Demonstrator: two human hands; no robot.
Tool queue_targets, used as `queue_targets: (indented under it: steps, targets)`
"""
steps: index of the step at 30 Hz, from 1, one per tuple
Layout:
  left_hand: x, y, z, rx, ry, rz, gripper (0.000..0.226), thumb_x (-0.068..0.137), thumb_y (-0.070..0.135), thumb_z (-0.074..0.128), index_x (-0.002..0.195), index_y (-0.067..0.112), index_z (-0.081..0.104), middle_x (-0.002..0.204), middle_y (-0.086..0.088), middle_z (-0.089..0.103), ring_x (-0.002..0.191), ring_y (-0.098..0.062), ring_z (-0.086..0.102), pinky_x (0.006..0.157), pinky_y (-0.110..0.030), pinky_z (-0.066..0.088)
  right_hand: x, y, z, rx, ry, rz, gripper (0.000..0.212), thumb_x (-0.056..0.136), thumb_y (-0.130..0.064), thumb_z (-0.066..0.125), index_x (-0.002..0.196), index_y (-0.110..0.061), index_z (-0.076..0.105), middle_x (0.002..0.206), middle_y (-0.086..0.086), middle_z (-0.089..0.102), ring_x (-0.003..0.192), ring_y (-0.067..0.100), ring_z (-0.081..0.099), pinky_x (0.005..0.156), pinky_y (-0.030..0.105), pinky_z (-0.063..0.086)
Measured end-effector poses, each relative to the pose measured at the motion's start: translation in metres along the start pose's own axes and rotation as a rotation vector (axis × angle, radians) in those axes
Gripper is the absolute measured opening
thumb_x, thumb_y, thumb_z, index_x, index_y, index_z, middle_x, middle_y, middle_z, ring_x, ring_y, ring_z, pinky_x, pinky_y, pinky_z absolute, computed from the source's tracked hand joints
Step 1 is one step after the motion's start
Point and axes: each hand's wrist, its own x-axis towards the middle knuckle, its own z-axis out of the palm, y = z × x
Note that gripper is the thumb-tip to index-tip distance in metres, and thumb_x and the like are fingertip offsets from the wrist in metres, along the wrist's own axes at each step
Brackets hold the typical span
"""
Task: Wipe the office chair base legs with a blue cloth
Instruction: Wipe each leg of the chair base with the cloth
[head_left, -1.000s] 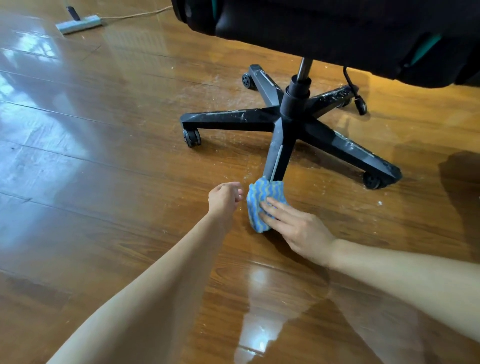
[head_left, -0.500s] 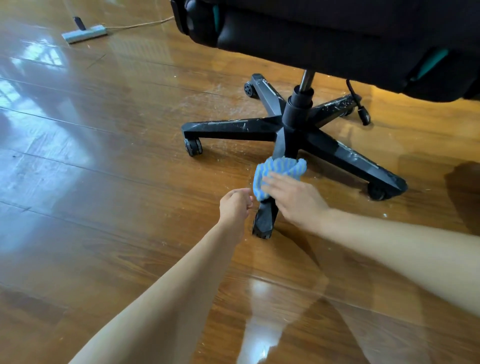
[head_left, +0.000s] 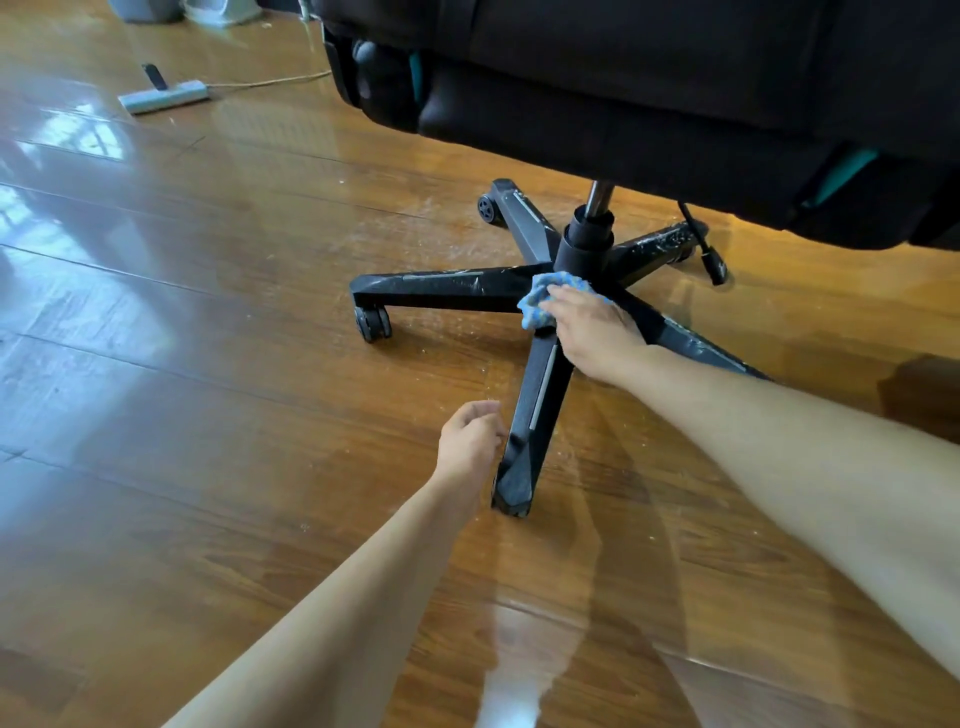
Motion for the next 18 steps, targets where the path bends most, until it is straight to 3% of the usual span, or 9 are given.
queue_targets:
  steps: [2,3,5,7,10,14,18]
  targets:
    - [0.002,0.000,0.001,0.026,-0.036,0.004,0.033,0.097,0.006,0.052,0.117,0.025,0.071,0.100,-0.002,0.062,0.091,-0.017,0.053,0.106,-0.049,0.050,-0.009,-0.011,0.005,0.010,0.010,0.001,0.049,0.103,-0.010,0.039,0.149,-0.018,0.052,0.166,0.002,0.034,0.155,0.020,0.025,0.125,0.040,0.025]
    - [0.003,0.000,0.001,0.023,-0.048,0.010,0.033,0.098,0.007,0.052,0.118,0.026,0.072,0.097,0.000,0.062,0.089,-0.016,0.053,0.104,-0.046,0.052,-0.020,-0.016,0.009,-0.006,0.024,-0.035,0.048,0.102,-0.010,0.041,0.149,-0.016,0.053,0.164,0.003,0.038,0.155,0.020,0.026,0.124,0.039,0.027]
    - [0.005,0.003,0.003,0.012,-0.062,0.035,0.033,0.100,0.007,0.052,0.118,0.024,0.073,0.087,0.003,0.063,0.073,-0.010,0.055,0.076,-0.028,0.058,-0.050,-0.023,0.017,-0.048,0.042,-0.154,0.048,0.101,-0.012,0.046,0.148,-0.014,0.054,0.160,0.004,0.044,0.154,0.020,0.030,0.121,0.038,0.034]
    - [0.006,0.007,0.005,0.032,-0.082,0.062,0.031,0.100,0.005,0.052,0.115,0.023,0.073,0.086,0.004,0.070,0.071,-0.008,0.063,0.056,-0.016,0.051,-0.078,-0.026,0.020,-0.025,0.040,-0.249,0.046,0.100,-0.015,0.048,0.145,-0.014,0.057,0.157,0.003,0.049,0.152,0.019,0.036,0.116,0.037,0.041]
    - [0.007,0.006,0.010,0.081,-0.099,0.082,0.023,0.102,0.012,0.059,0.117,0.025,0.071,0.099,0.003,0.074,0.085,-0.009,0.068,0.059,-0.020,0.051,-0.079,-0.019,0.017,-0.030,0.027,-0.298,0.046,0.100,-0.015,0.047,0.144,-0.015,0.060,0.154,0.002,0.052,0.149,0.016,0.040,0.114,0.037,0.044]
    - [0.009,-0.001,0.012,0.115,-0.091,0.096,0.033,0.100,0.031,0.073,0.132,0.029,0.066,0.105,0.002,0.072,0.094,-0.011,0.068,0.070,-0.027,0.050,-0.024,-0.004,0.001,-0.008,0.037,-0.096,0.049,0.100,-0.009,0.039,0.145,-0.020,0.057,0.159,-0.002,0.046,0.149,0.020,0.038,0.114,0.038,0.039]
    - [0.010,-0.003,0.010,0.137,-0.081,0.116,0.034,0.100,0.033,0.074,0.133,0.030,0.067,0.092,0.008,0.071,0.088,-0.007,0.069,0.062,-0.021,0.048,0.001,-0.003,-0.005,-0.010,0.026,0.050,0.045,0.098,-0.008,0.044,0.138,-0.023,0.058,0.150,0.000,0.046,0.131,0.033,0.050,0.095,0.040,0.048]
